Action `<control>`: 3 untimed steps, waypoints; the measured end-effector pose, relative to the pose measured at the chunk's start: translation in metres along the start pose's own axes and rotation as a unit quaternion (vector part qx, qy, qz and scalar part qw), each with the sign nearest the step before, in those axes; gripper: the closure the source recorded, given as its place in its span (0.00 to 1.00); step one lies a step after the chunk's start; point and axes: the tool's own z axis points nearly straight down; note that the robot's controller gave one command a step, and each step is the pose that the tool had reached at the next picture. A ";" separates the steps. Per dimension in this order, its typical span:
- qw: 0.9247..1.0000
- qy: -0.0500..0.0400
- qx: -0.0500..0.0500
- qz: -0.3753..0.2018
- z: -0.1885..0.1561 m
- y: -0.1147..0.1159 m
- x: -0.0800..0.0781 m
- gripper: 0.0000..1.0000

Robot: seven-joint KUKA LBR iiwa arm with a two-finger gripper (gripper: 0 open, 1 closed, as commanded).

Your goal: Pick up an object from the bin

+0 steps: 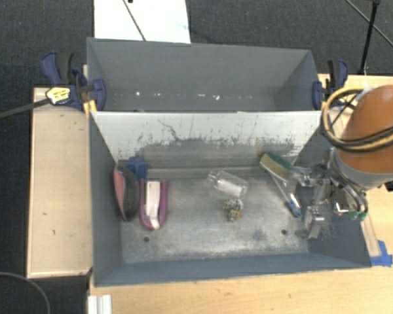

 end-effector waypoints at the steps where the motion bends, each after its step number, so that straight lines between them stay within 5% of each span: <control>1: 1.000 -0.001 -0.002 -0.019 0.100 0.083 -0.033 0.00; 2: 0.999 -0.009 0.000 -0.038 0.132 0.079 -0.067 0.00; 3: 0.999 -0.006 0.000 -0.040 0.133 0.078 -0.065 1.00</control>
Offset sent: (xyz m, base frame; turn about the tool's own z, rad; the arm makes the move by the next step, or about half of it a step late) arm 0.0338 0.0778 -0.0962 -0.0314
